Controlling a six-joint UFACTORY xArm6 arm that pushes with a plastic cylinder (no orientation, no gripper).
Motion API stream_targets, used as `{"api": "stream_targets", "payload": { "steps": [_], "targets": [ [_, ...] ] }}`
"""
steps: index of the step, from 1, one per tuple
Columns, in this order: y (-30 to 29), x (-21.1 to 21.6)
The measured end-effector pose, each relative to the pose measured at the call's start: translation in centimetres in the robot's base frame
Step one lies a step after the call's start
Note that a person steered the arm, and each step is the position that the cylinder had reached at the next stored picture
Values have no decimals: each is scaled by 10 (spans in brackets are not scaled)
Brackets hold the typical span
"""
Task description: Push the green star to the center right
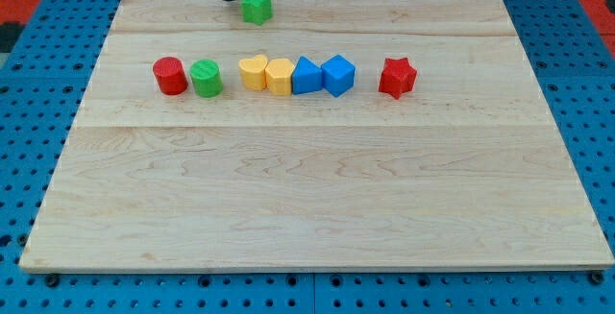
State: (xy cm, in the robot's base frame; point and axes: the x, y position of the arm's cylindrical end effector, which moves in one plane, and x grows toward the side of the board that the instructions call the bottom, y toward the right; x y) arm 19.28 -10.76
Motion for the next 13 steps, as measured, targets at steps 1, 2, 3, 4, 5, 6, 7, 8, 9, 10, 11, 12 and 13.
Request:
{"api": "stream_targets", "payload": {
  "steps": [1, 2, 3, 4, 5, 6, 7, 8, 9, 10, 11, 12, 13],
  "targets": [
    [78, 30],
    [101, 40],
    [43, 12],
    [55, 48],
    [116, 58],
    [122, 49],
    [60, 34],
    [66, 72],
    [117, 92],
    [234, 95],
    [289, 97],
    [288, 77],
    [311, 103]
  ]
}}
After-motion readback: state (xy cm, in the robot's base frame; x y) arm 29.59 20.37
